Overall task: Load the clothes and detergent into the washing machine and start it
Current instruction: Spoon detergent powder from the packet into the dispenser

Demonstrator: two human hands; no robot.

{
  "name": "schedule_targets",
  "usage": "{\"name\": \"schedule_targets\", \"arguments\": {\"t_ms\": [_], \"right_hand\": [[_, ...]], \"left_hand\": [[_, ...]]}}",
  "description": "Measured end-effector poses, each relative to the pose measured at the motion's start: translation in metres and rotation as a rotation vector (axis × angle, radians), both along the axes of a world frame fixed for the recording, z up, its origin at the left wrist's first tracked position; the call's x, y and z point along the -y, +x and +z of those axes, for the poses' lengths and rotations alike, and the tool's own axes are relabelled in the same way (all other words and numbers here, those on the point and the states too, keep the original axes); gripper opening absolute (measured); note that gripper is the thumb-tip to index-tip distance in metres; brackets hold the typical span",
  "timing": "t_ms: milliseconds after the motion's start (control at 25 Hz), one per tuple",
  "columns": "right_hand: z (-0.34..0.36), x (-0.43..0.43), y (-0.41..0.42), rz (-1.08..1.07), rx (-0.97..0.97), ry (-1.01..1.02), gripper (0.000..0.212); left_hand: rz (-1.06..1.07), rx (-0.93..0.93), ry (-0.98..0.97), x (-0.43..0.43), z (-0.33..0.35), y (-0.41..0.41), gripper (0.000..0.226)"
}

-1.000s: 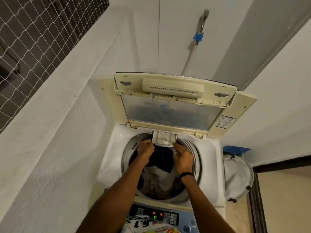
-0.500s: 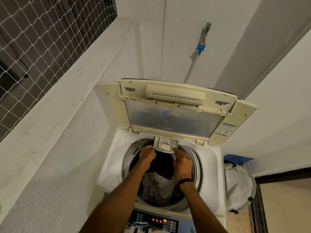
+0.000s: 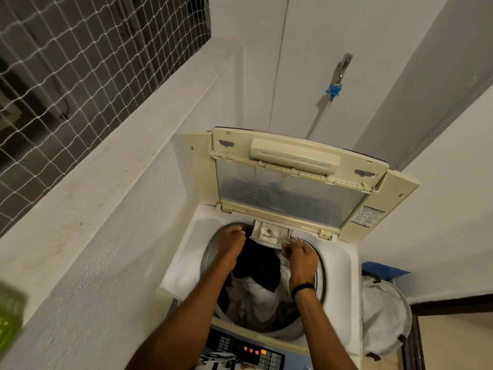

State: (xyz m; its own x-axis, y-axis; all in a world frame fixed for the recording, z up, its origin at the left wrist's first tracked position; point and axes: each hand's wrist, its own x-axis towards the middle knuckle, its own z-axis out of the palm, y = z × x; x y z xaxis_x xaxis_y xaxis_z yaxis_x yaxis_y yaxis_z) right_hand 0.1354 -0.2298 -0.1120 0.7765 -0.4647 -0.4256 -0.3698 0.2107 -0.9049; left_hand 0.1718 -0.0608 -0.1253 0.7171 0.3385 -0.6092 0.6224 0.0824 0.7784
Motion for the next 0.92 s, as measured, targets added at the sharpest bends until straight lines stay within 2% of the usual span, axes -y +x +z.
{"name": "schedule_targets", "arguments": {"t_ms": [80,160,400,480,600,720,800,920], "right_hand": [[0.017,-0.009,0.001,-0.039,-0.004,0.246,0.014],[0.04,-0.024,0.0,0.027,0.03,0.345,0.014],[0.128,-0.103,-0.012,0.337,0.132,0.456,0.011],[0.159,-0.129,-0.02,0.463,0.146,0.464,0.013],[0.207,-0.183,-0.036,0.668,0.092,0.494,0.017],[0.246,-0.239,-0.06,0.908,0.165,0.495,0.018],[0.264,-0.274,-0.078,1.086,0.27,0.458,0.018],[0.272,-0.326,-0.104,1.318,0.36,0.311,0.019]], "left_hand": [[0.085,0.068,0.033,-0.018,0.021,-0.007,0.019],[0.156,0.151,0.041,-0.042,0.05,-0.019,0.013],[0.392,0.459,0.094,-0.117,0.167,-0.102,0.012],[0.432,0.565,0.168,-0.138,0.206,-0.136,0.012],[0.572,0.677,0.395,-0.177,0.263,-0.198,0.016],[0.78,0.635,0.696,-0.214,0.298,-0.265,0.013],[0.907,0.565,0.827,-0.24,0.305,-0.307,0.011],[0.902,0.374,0.929,-0.277,0.296,-0.349,0.021]]}}
